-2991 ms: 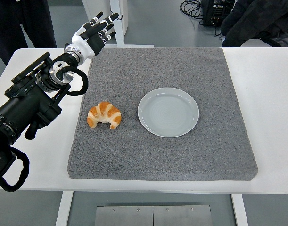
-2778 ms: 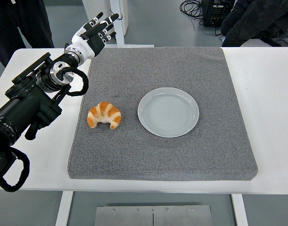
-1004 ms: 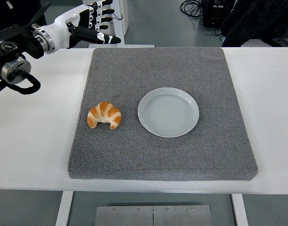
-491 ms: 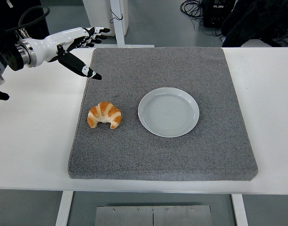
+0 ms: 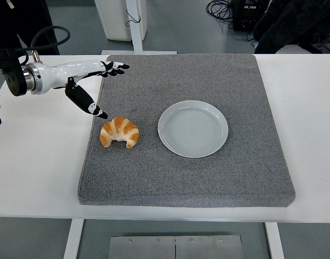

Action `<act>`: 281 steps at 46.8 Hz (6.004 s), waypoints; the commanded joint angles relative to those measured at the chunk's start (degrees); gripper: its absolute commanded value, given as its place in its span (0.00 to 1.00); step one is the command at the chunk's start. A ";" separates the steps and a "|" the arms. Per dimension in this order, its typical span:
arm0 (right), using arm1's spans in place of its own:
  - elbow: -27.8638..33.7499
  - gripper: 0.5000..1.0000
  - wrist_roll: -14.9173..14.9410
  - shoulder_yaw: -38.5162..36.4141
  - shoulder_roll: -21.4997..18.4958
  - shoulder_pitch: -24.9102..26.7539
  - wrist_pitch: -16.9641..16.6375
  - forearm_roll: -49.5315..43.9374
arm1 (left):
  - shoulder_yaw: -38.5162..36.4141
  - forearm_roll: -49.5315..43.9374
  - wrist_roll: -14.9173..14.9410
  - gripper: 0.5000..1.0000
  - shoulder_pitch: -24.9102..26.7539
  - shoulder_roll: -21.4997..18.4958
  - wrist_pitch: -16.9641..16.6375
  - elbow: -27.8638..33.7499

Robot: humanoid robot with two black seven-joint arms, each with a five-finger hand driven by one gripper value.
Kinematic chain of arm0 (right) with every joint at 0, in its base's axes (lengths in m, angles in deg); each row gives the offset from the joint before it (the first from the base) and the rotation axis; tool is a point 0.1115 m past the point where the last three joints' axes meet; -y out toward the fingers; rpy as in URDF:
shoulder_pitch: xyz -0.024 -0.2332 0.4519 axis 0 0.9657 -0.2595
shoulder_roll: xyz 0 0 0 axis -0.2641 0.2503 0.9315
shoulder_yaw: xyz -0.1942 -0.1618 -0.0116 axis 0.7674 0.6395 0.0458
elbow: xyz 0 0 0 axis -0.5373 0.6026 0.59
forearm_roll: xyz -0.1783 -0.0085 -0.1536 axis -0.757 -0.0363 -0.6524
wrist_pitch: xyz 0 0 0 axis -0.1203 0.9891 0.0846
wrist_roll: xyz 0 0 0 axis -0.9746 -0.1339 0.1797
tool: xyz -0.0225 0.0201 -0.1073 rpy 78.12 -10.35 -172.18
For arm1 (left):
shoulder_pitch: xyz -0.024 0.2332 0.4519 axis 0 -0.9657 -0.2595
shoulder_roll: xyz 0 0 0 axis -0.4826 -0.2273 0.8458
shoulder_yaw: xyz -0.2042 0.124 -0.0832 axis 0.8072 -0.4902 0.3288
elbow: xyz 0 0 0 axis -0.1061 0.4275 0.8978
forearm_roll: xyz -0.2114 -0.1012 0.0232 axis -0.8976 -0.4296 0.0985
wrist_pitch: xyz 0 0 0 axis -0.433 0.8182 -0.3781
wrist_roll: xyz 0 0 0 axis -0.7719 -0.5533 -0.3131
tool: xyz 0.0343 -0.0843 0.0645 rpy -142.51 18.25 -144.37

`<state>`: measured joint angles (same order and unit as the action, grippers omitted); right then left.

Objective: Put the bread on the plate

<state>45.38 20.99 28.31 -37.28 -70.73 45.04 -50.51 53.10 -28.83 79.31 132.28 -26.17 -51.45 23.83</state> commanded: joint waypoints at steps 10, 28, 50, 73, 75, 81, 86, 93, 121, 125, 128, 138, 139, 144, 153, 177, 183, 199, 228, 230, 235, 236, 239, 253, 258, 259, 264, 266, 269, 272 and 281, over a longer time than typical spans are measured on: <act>0.00 1.00 -0.06 0.00 0.00 0.00 0.00 0.00 | -0.26 7.18 0.00 0.99 -1.44 0.58 0.25 0.83; 0.00 1.00 0.02 0.00 0.00 0.00 0.00 0.00 | -0.26 21.85 0.08 0.98 -7.94 2.42 -5.29 1.62; 0.00 1.00 0.02 0.00 0.00 0.00 0.00 0.00 | -0.35 27.92 0.26 0.97 -12.34 5.15 -12.85 1.45; 0.00 1.00 -0.06 0.00 0.00 0.00 0.00 0.00 | -0.44 28.89 0.35 0.97 -15.77 9.80 -17.94 -2.24; 0.00 1.00 -0.06 0.00 0.00 0.00 0.00 0.00 | -0.44 28.89 0.35 0.97 -15.77 10.15 -18.56 -2.86; 0.00 1.00 -0.06 0.09 0.00 0.09 0.00 0.00 | -0.44 28.89 0.26 0.97 -15.77 10.60 -19.62 -4.44; 0.00 1.00 0.02 0.00 0.00 0.00 0.00 0.00 | -0.44 28.89 0.17 0.97 -15.77 10.68 -20.23 -5.06; 0.00 1.00 0.02 0.00 0.00 0.00 0.00 0.00 | -0.44 28.89 0.00 0.96 -15.86 11.74 -20.85 -6.90; 0.00 1.00 0.02 0.00 0.00 0.00 0.00 0.00 | -0.44 28.72 -0.44 0.51 -17.70 12.18 -20.85 -7.25; 0.00 1.00 0.02 0.09 0.00 0.00 0.00 0.00 | -0.44 28.72 -0.44 0.51 -17.79 12.27 -20.85 -7.25; 0.00 1.00 0.02 0.00 0.00 0.00 0.00 0.00 | -0.44 28.72 -0.44 0.51 -17.88 12.44 -20.85 -7.25; 0.00 1.00 0.02 0.00 0.00 0.00 0.00 0.00 | -0.44 28.72 -0.44 0.19 -18.23 12.62 -20.85 -7.25; 0.00 1.00 0.02 0.00 0.00 0.00 0.00 0.00 | -0.44 28.72 -0.44 0.11 -18.23 12.62 -20.85 -7.25; 0.00 1.00 0.02 0.00 0.00 0.00 0.00 0.00 | -0.35 28.54 -0.53 0.00 -17.88 12.44 -20.85 -7.25; 0.00 1.00 0.02 0.00 0.00 0.00 0.00 0.00 | 0.62 27.84 -2.90 0.00 -16.21 11.04 -20.76 -7.08; 0.09 1.00 0.02 0.09 0.00 0.00 0.00 0.00 | 0.53 22.13 -4.22 0.00 -3.73 5.94 -18.83 -6.90; 0.00 1.00 0.02 0.00 0.00 0.00 0.00 0.00 | 0.53 19.67 -4.22 0.00 -0.57 5.76 -17.51 -6.99; 0.00 1.00 -0.06 0.00 0.00 0.00 0.00 0.00 | 0.44 16.59 -4.22 0.00 5.06 6.55 -13.91 -9.27; 0.00 1.00 0.02 0.00 0.00 0.00 0.00 -0.09 | -0.26 15.97 -4.22 0.00 9.98 14.90 -13.03 -14.02; 0.00 1.00 0.02 0.00 0.00 0.00 0.00 0.00 | -0.35 15.97 -4.22 0.00 9.98 16.13 -13.03 -14.55; 0.00 1.00 0.02 0.00 0.00 0.00 0.00 0.00 | -0.44 16.15 -4.13 0.00 9.98 19.11 -13.03 -15.60; 0.00 1.00 0.02 0.00 0.00 0.00 0.00 0.00 | -0.44 16.15 -4.13 0.00 9.98 19.82 -13.03 -15.78; 0.00 1.00 0.02 0.00 0.00 0.00 0.00 0.00 | -0.44 16.67 -4.05 0.00 10.07 21.75 -13.03 -16.30; 0.09 1.00 0.02 0.00 0.00 0.00 0.00 0.00 | -4.66 16.76 -4.05 0.00 13.50 29.40 -13.03 -19.64; 0.00 1.00 0.02 0.00 0.00 0.00 0.00 0.00 | -4.74 16.85 -4.05 0.00 13.68 32.21 -13.03 -20.26; 0.00 1.00 0.02 0.00 0.00 0.00 0.00 -0.09 | -4.74 16.94 -4.05 0.00 13.59 32.48 -13.03 -20.44; 0.00 1.00 0.02 0.00 0.00 0.00 0.00 0.00 | -7.37 16.94 -4.13 0.00 13.50 34.41 -13.03 -21.58; 0.00 1.00 0.02 0.00 0.00 0.00 0.00 0.00 | -8.95 16.94 -4.22 0.00 13.59 35.64 -13.11 -21.67; 0.00 1.00 0.02 0.00 0.00 0.00 0.00 0.00 | -9.93 16.94 -4.22 0.00 13.50 37.05 -13.11 -21.67; 0.00 1.00 -0.06 0.09 0.00 0.00 0.00 -0.09 | -10.02 17.03 -4.22 0.00 13.15 37.66 -13.11 -21.67; 0.00 1.00 0.02 0.00 0.00 0.00 0.00 0.00 | -11.68 17.38 -4.66 0.00 12.88 38.81 -13.11 -21.67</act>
<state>45.39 20.99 28.32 -37.28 -70.73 45.04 -50.53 42.16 -11.45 74.74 145.18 12.47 -64.57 2.14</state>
